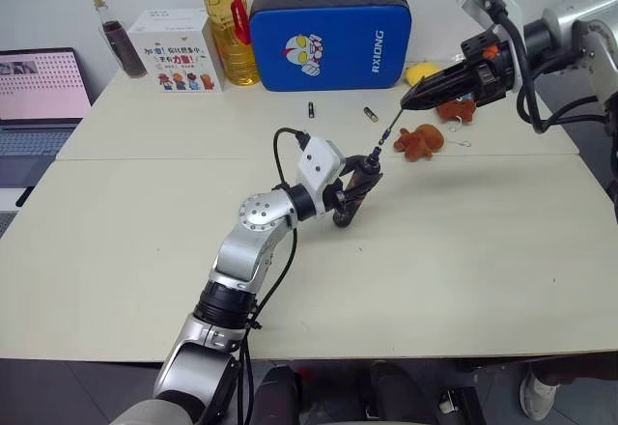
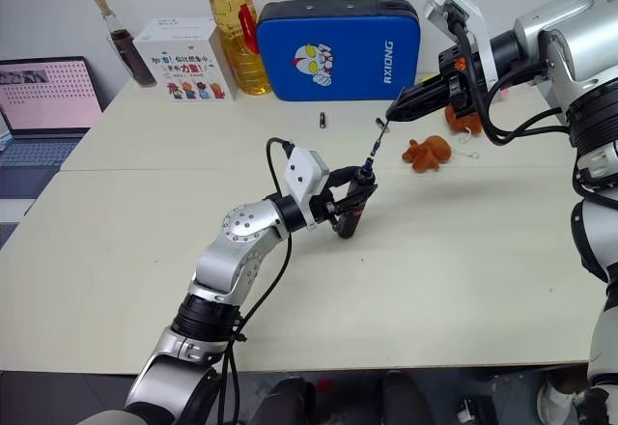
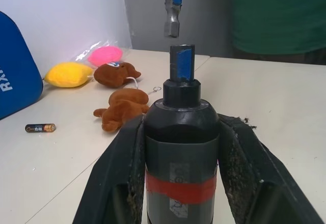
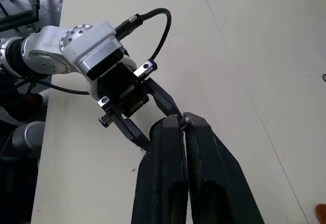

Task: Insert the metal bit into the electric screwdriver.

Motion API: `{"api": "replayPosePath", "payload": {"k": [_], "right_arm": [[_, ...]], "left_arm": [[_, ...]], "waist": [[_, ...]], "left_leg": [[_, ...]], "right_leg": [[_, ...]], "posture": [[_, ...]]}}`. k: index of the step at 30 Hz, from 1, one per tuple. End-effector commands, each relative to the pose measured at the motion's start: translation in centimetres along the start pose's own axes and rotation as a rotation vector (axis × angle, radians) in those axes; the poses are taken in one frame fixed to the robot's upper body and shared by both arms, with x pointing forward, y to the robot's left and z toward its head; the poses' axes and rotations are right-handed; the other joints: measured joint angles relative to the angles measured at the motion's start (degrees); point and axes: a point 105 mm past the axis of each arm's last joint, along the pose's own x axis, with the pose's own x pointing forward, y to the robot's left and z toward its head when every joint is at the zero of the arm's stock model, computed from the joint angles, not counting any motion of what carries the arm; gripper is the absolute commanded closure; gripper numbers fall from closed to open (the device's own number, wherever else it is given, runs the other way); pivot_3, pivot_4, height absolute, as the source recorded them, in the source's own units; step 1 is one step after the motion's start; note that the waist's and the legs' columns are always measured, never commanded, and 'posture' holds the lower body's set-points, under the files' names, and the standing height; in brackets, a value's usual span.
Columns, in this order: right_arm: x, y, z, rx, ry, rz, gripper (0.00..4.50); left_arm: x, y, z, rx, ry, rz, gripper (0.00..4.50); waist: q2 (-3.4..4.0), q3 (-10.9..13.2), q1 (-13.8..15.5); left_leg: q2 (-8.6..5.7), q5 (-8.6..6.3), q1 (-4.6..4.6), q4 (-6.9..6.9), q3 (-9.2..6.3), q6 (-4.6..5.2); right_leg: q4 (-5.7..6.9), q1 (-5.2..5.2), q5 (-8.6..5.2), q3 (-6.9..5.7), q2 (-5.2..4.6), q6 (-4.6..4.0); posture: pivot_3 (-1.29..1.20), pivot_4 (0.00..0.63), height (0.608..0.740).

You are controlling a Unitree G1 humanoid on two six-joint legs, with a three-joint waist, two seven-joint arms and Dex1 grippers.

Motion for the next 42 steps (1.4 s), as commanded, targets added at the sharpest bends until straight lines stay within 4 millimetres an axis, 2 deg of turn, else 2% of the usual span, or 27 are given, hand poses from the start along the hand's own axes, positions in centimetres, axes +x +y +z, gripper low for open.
{"api": "replayPosePath", "payload": {"k": [1,25,42], "right_arm": [[-0.9,1.6,1.8,-0.063,-0.034,0.087,4.44],[-0.5,1.2,0.8,-0.057,-0.017,0.083,4.44],[0.1,1.7,-0.1,-0.038,-0.009,0.114,4.44]], "left_arm": [[-0.1,-0.2,-0.2,-0.004,0.005,-0.002,2.86],[0.0,-0.3,-0.2,-0.007,0.005,-0.003,2.86],[-0.1,-0.5,-0.2,-0.004,0.003,-0.007,2.86]], "waist": [[0.00,0.00,0.00],[0.00,0.00,0.00],[0.01,-0.01,-0.01]], "left_leg": [[0.00,0.00,0.00,0.00,0.00,0.00],[0.00,0.00,0.00,0.00,0.00,0.00],[0.00,0.00,0.02,0.00,0.00,0.00]], "right_leg": [[0.00,0.00,0.00,0.00,0.00,0.00],[0.00,0.00,0.00,0.00,0.00,0.00],[0.00,0.01,0.00,0.00,0.00,0.00]], "posture": [[0.00,0.150,0.740],[0.00,0.150,0.740],[0.00,0.150,0.740]]}}
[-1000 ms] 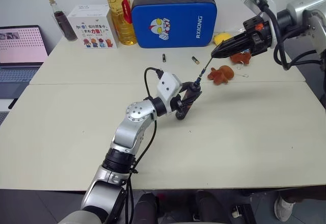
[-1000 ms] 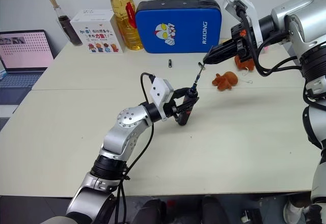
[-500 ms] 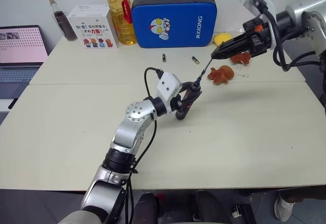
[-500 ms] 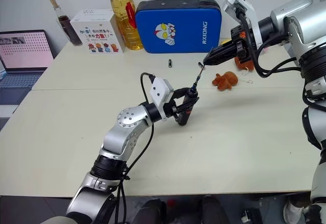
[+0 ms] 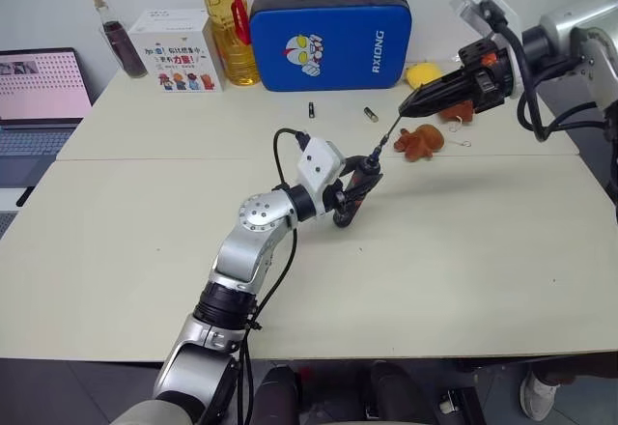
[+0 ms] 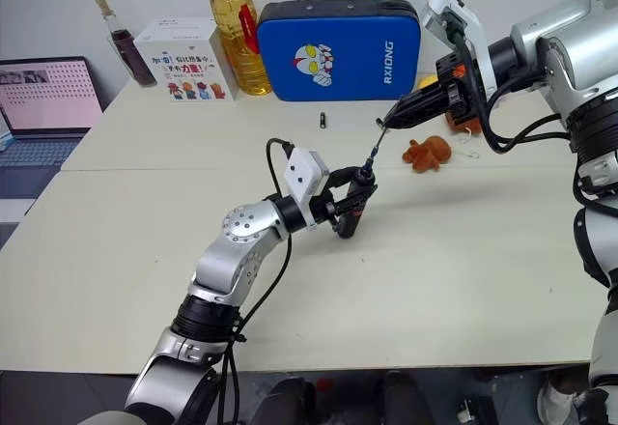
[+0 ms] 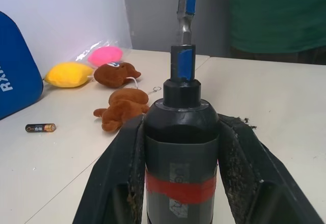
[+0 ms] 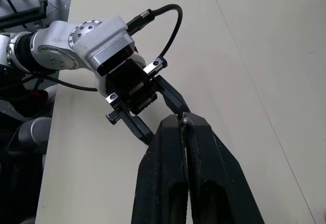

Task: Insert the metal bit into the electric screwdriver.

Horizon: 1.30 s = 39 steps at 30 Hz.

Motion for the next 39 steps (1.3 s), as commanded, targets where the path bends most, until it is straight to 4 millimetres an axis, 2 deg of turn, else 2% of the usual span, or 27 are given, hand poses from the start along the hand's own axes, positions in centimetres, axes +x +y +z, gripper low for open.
{"api": "replayPosePath", "payload": {"k": [1,15,20,30,39], "right_arm": [[-0.1,1.1,0.4,-0.016,-0.016,0.092,4.44],[0.0,0.7,0.3,0.091,-0.125,0.058,4.44],[0.2,1.0,-0.2,0.137,-0.178,0.034,4.44],[1.2,1.6,0.3,0.202,-0.312,-0.044,4.44],[1.4,1.9,-0.3,0.262,-0.362,-0.119,4.44]], "left_arm": [[0.0,-0.4,-0.1,-0.005,0.003,-0.008,2.86],[-0.1,-0.4,-0.2,-0.005,0.002,0.002,2.86],[-0.1,-0.3,-0.1,-0.006,0.003,0.001,2.86],[-0.1,-0.1,-0.1,-0.003,0.007,-0.004,2.86],[-0.1,-0.1,0.0,-0.002,0.011,-0.007,2.86]], "waist": [[0.00,0.00,-0.01],[0.01,-0.01,0.09],[0.03,-0.02,0.09],[0.04,-0.03,0.10],[0.05,-0.03,0.09]], "left_leg": [[0.00,0.00,0.00,0.00,0.00,0.00],[-0.01,0.00,0.00,0.01,0.00,0.00],[-0.01,0.00,0.01,0.00,0.00,0.00],[0.00,0.00,0.02,0.02,-0.02,0.00],[-0.02,0.00,0.02,0.01,-0.01,0.00]], "right_leg": [[0.00,0.00,0.00,0.00,0.00,0.00],[0.00,0.03,0.00,0.01,-0.02,0.00],[0.01,0.03,0.00,0.01,-0.01,0.00],[0.01,0.06,0.00,-0.01,-0.01,0.00],[0.02,0.08,0.00,0.00,-0.01,0.00]], "posture": [[0.00,0.150,0.740],[0.00,0.150,0.740],[0.00,0.150,0.740],[0.00,0.150,0.740],[0.00,0.150,0.740]]}}
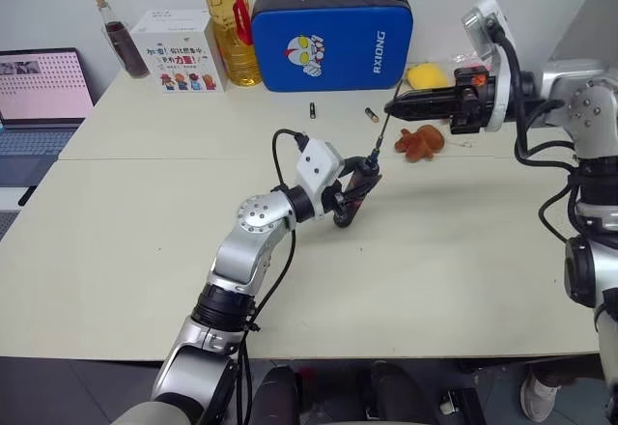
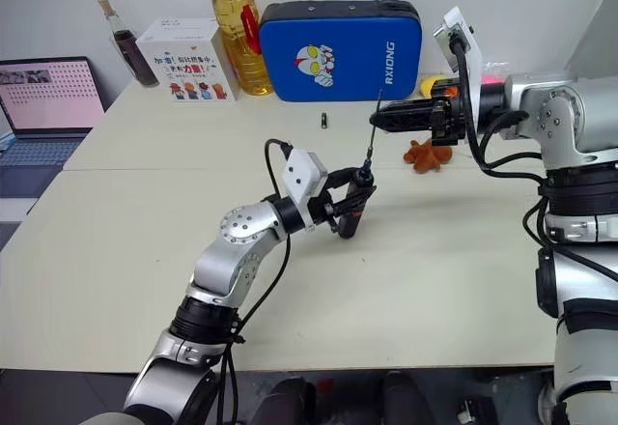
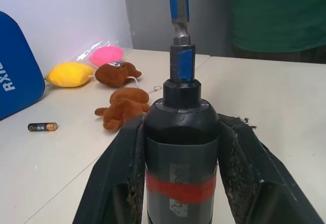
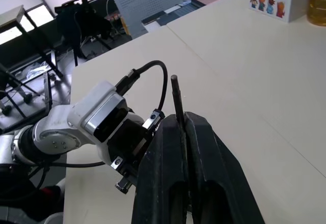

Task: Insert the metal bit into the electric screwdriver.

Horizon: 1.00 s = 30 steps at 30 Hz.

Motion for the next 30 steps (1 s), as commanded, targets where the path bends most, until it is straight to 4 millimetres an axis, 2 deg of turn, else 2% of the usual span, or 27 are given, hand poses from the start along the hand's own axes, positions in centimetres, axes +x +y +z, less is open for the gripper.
{"api": "replayPosePath", "payload": {"k": [1,6,10,26,30], "right_arm": [[-0.1,1.0,0.2,-0.004,-0.024,0.016,4.44],[-0.1,1.1,0.0,0.023,-0.059,-0.021,4.44],[0.3,1.4,-1.0,0.069,-0.086,-0.055,4.44],[1.7,1.6,-1.5,0.133,-0.190,-0.217,4.44],[2.1,1.8,-3.1,0.153,-0.164,-0.232,4.44]], "left_arm": [[0.1,-0.1,0.0,-0.003,0.009,-0.007,2.86],[0.1,0.0,-0.1,-0.004,0.010,0.001,2.86],[0.0,0.2,-0.2,-0.011,0.011,0.016,2.86],[-0.1,0.3,-0.2,-0.025,0.009,0.034,2.86],[-0.1,0.3,-0.2,-0.026,0.007,0.037,2.86]], "waist": [[0.00,0.00,-0.01],[0.00,0.00,-0.03],[0.00,-0.01,-0.01],[0.04,-0.05,-0.17],[0.04,-0.08,-0.18]], "left_leg": [[0.00,0.00,0.00,0.00,0.00,0.00],[0.00,0.00,0.01,0.00,0.01,0.00],[0.02,0.00,0.01,-0.01,-0.02,0.00],[0.03,0.00,0.09,-0.02,0.01,0.01],[0.03,0.00,0.10,-0.02,0.01,0.01]], "right_leg": [[0.00,0.00,0.00,0.00,0.00,0.00],[0.00,0.00,0.00,0.01,0.01,0.00],[-0.01,0.02,0.00,-0.01,0.01,0.00],[0.06,0.05,0.00,0.04,0.07,0.00],[0.05,0.07,0.00,0.03,0.07,0.00]], "posture": [[0.00,0.150,0.740],[0.00,0.150,0.740],[0.00,0.150,0.740],[0.00,0.150,0.740],[0.00,0.150,0.740]]}}
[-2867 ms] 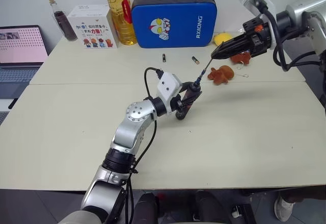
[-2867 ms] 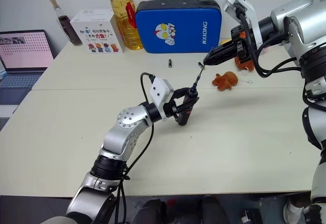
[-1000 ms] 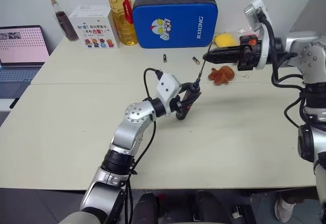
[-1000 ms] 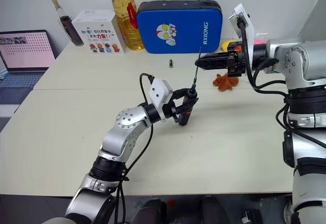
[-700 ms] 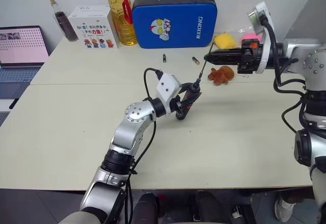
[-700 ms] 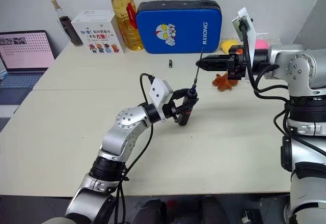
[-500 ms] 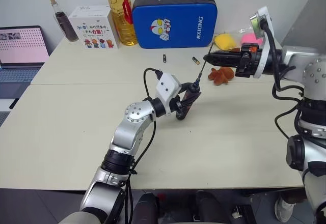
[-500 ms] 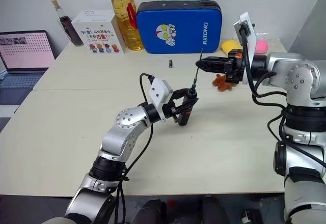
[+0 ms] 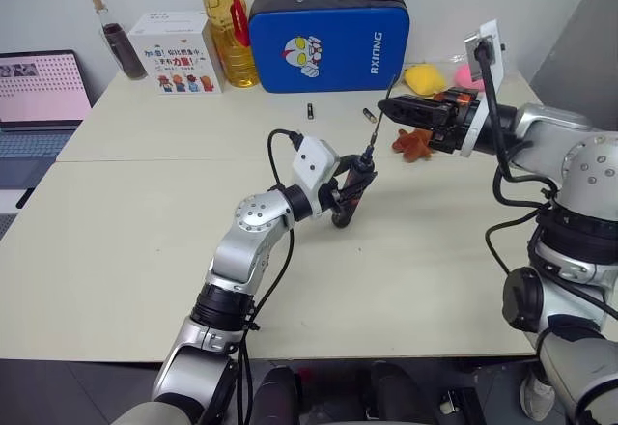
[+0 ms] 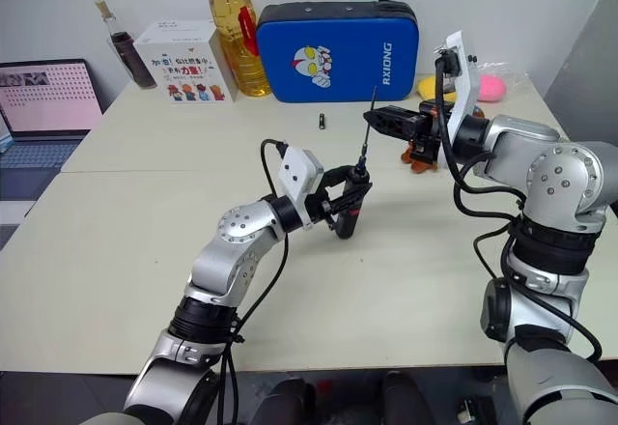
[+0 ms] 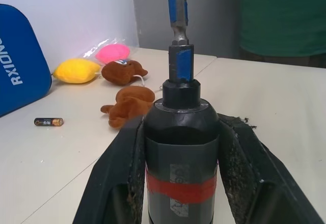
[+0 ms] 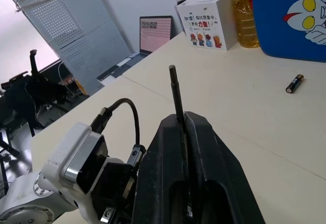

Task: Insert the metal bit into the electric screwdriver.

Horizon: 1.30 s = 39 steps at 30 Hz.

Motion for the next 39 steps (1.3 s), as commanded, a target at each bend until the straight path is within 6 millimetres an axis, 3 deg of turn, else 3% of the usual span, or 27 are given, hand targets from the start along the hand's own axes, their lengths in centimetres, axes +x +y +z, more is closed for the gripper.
{"api": "replayPosePath", "payload": {"k": [1,8,13,16,21,26,33,37,39], "right_arm": [[0.4,0.7,-2.5,0.022,0.067,0.016,4.44],[0.4,0.4,-4.2,0.019,0.099,-0.013,4.44],[0.4,0.4,-4.0,0.000,0.081,-0.006,4.44],[-0.1,1.3,-2.6,0.017,0.044,0.077,3.95],[-1.3,1.4,-0.3,0.002,0.015,0.131,2.74],[-4.0,0.8,2.3,-0.045,0.036,0.177,1.70],[-7.1,0.3,2.1,-0.137,0.158,0.220,0.15],[-7.6,0.3,1.2,-0.191,0.179,0.218,0.05],[-7.7,0.8,-0.4,-0.214,0.206,0.225,0.05]], "left_arm": [[0.1,-0.3,0.0,-0.003,0.001,-0.004,2.86],[0.1,-0.1,0.1,-0.001,0.001,0.002,2.86],[0.1,-0.1,0.1,-0.001,0.002,-0.001,2.86],[0.1,0.0,0.1,0.002,0.003,-0.002,2.86],[0.1,0.1,0.2,0.004,0.004,-0.006,2.86],[0.0,0.5,0.4,0.021,0.015,-0.025,2.86],[-1.6,4.1,3.0,0.137,0.050,-0.061,2.86],[-4.0,6.7,4.2,0.230,0.141,-0.105,2.86],[-5.7,7.9,4.3,0.275,0.231,-0.150,2.86]], "waist": [[0.01,-0.06,-0.01],[0.06,-0.14,-0.16],[0.06,-0.14,-0.14],[0.06,-0.14,-0.14],[0.06,-0.13,-0.10],[0.06,-0.12,-0.04],[0.02,-0.08,-0.64],[-0.11,0.04,-1.64],[-0.11,0.05,-1.63]], "left_leg": [[0.00,0.00,0.02,-0.01,0.00,0.00],[0.03,0.00,0.14,-0.03,0.01,0.01],[0.02,0.00,0.12,-0.03,0.01,0.01],[0.02,0.00,0.12,-0.03,0.00,0.01],[0.01,0.00,0.08,-0.02,-0.01,0.01],[-0.01,-0.01,0.02,-0.02,-0.01,0.01],[0.05,-0.01,0.07,-0.06,0.02,0.03],[0.17,-0.03,0.06,-0.12,-0.04,0.05],[0.17,-0.03,0.03,-0.14,0.01,0.05]], "right_leg": [[-0.01,0.02,0.00,0.00,0.00,0.00],[-0.01,0.10,0.00,0.04,0.07,0.00],[-0.03,0.09,0.00,0.02,0.08,0.00],[-0.03,0.10,0.00,0.01,0.08,0.00],[-0.05,0.08,0.00,0.01,0.08,0.00],[-0.10,0.06,0.00,-0.01,0.08,0.00],[-0.12,0.04,0.00,-0.02,0.20,0.00],[-0.12,0.00,-0.02,-0.02,0.33,-0.02],[-0.14,-0.05,-0.02,-0.03,0.33,-0.02]], "posture": [[0.00,0.150,0.740],[0.00,0.150,0.740],[0.00,0.150,0.740],[0.00,0.150,0.740],[0.00,0.150,0.740],[0.00,0.150,0.740],[0.00,0.150,0.740],[0.00,0.150,0.740],[0.00,0.150,0.740]]}}
